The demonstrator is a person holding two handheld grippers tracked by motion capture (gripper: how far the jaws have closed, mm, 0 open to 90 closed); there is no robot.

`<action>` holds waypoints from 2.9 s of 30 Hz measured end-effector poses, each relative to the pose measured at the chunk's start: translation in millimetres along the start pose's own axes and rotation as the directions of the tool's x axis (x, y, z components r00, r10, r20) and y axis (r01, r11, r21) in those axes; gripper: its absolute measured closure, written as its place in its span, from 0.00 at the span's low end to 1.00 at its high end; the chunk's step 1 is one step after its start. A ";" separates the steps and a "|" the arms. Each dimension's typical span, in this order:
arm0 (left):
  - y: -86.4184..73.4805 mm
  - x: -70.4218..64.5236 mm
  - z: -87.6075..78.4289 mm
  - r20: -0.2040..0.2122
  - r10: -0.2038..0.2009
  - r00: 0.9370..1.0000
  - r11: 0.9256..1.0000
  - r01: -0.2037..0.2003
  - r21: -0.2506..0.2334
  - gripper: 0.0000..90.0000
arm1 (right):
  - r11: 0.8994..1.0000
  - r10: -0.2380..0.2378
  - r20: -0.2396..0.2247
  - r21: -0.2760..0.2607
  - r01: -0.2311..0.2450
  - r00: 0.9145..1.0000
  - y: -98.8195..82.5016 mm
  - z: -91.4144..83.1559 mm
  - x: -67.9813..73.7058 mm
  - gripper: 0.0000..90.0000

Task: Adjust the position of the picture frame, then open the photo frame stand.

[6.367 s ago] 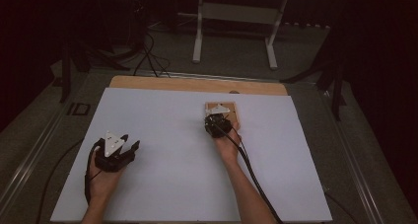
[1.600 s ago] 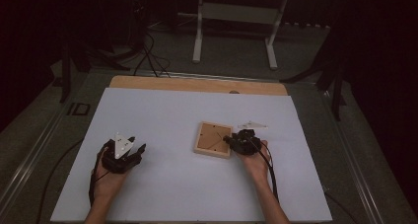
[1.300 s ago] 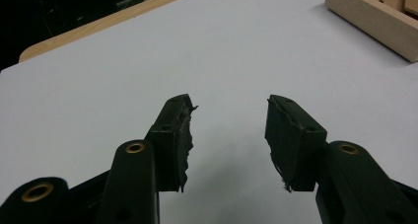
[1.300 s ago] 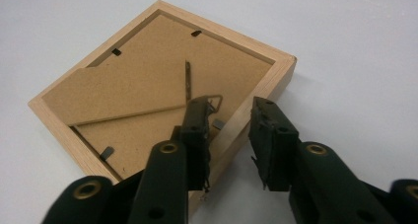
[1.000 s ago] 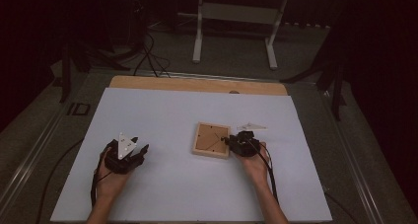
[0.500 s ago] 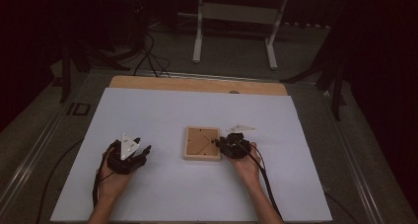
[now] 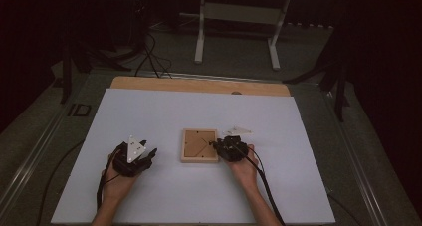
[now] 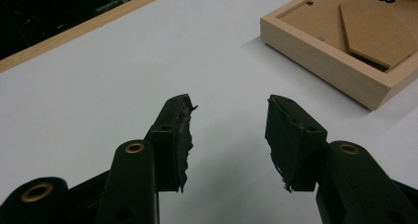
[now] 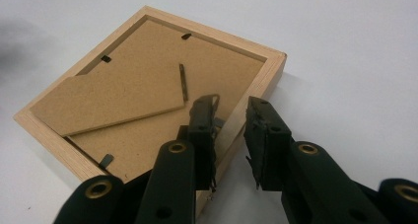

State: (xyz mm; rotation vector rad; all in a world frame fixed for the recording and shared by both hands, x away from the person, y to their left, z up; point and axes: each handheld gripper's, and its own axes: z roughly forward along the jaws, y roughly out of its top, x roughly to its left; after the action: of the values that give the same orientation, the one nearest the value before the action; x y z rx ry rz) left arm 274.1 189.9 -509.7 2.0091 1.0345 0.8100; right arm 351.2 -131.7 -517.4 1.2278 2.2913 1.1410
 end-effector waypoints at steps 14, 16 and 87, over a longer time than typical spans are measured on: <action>0.1 1.1 -1.3 -0.001 0.000 1.000 1.000 0.000 -0.003 0.58 | 0.998 -0.055 -0.010 -0.043 0.054 0.998 3.1 -10.3 4.0 0.73; 0.2 1.3 -2.0 -0.001 0.001 1.000 1.000 -0.001 -0.003 0.58 | 0.997 -0.070 -0.004 -0.045 0.070 0.998 4.0 -14.3 4.1 0.72; 45.9 -27.2 -7.0 0.270 -0.050 0.961 0.998 0.038 0.052 0.62 | 0.991 -0.106 -0.038 -0.081 0.103 0.994 -60.5 -111.2 -15.3 0.56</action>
State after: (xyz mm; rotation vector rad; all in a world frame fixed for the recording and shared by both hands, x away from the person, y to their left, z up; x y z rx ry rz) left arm 273.9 149.8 -473.8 2.0593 0.9418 0.4730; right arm 261.6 -219.4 -494.0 1.0516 2.2879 1.2183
